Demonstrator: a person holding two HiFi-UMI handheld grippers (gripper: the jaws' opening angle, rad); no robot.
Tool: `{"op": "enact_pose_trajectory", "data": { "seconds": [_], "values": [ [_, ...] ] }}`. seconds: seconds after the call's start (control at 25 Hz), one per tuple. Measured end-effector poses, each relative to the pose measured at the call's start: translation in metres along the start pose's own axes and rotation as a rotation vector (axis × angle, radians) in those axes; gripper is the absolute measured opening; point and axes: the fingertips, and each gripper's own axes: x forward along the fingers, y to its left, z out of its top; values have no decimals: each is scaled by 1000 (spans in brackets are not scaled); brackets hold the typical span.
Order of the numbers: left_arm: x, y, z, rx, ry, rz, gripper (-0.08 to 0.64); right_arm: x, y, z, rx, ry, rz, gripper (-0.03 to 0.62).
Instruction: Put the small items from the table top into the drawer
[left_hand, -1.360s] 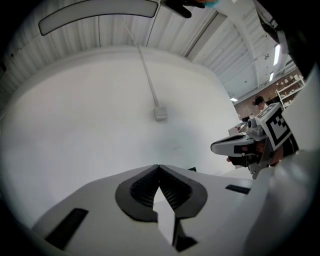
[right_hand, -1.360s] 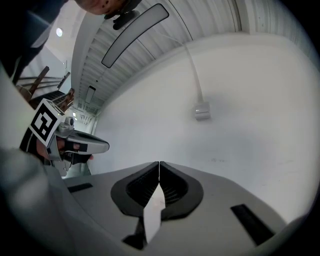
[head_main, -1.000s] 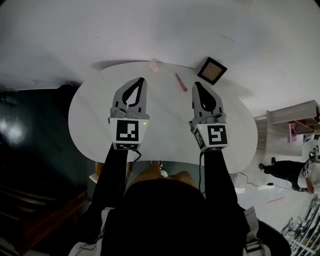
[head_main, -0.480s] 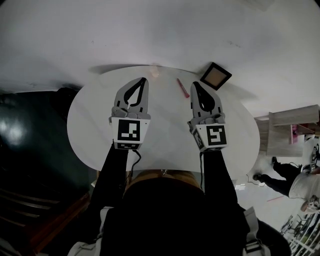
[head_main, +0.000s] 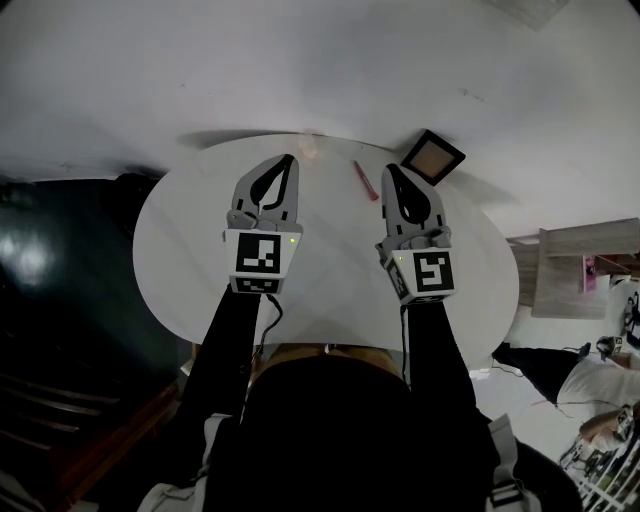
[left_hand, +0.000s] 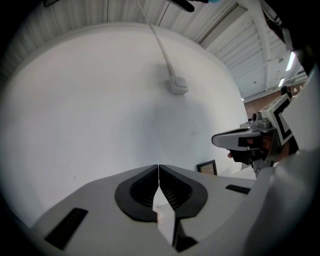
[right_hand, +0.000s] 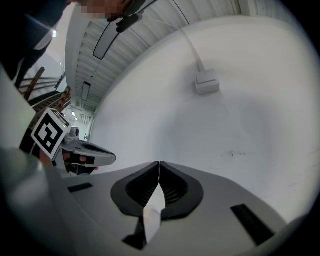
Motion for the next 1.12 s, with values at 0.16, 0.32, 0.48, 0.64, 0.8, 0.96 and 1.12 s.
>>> {"op": "enact_pose_trajectory", "data": {
  "seconds": [0.16,0.32,0.48,0.64,0.8,0.96,1.12],
  "values": [
    [24,-2,-27,-49,56,-32,18,0,-6,-4,1,20,-9,28],
    [57,0,-64,-109,140,-67,156,-2,-12,-17,-18,40,-17,28],
    [92,-3,-110,-123,247,-101,208,-6,-13,-29,-21,81,-27,28],
    [121,-7,-151,-127,339,-126,227,-7,-14,-41,-26,118,-30,28],
    [141,-3,-192,-139,440,-112,239,-9,-16,-51,-27,153,-40,28],
    [153,-5,-223,-150,519,-109,250,-10,-14,-61,-27,183,-39,28],
    [164,-9,-246,-135,582,-113,252,-12,-16,-68,-23,200,-44,28]
  ]
}}
